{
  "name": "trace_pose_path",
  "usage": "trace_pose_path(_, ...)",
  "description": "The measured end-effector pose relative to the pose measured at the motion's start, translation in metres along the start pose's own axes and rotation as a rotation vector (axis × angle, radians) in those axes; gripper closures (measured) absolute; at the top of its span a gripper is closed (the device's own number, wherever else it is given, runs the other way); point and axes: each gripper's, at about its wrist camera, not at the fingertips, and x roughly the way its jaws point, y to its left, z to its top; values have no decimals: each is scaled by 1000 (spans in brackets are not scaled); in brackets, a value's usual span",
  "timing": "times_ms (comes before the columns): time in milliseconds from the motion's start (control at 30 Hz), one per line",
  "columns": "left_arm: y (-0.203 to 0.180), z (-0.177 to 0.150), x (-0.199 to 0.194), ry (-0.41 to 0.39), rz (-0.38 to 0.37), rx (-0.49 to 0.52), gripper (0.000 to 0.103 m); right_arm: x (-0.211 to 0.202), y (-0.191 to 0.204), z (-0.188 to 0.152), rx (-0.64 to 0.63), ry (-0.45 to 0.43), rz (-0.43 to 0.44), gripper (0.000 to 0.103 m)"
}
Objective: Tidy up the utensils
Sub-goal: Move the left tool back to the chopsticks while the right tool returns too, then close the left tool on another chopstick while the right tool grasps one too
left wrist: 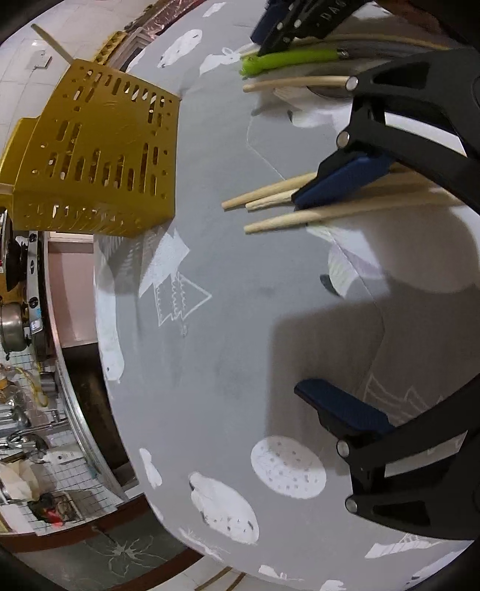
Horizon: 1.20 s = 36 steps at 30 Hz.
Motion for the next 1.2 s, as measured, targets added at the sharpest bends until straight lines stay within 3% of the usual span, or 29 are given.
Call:
trace_pose_path(100,-5,2,-2,8,-10,-2,28,0,0,1,11,6,22,83)
trace_pose_path(167,-12,1,-6,12,-21,15,46,0,-2,2,29,6,38,91)
trace_pose_path(267,-24,2,-9,24,-32,48,63,0,-10,4,74,5,68,94)
trace_pose_path(600,-19,12,-4,41,-65,12,72,1,-17,5,101,-3,91,96)
trace_pose_path(833,-15,14,-4,24,-85,3,96,-6,-16,5,94,-29,96,96)
trace_pose_path(1200,-8,14,-12,-1,-110,-14,98,-18,-21,7,98,-74,105,96)
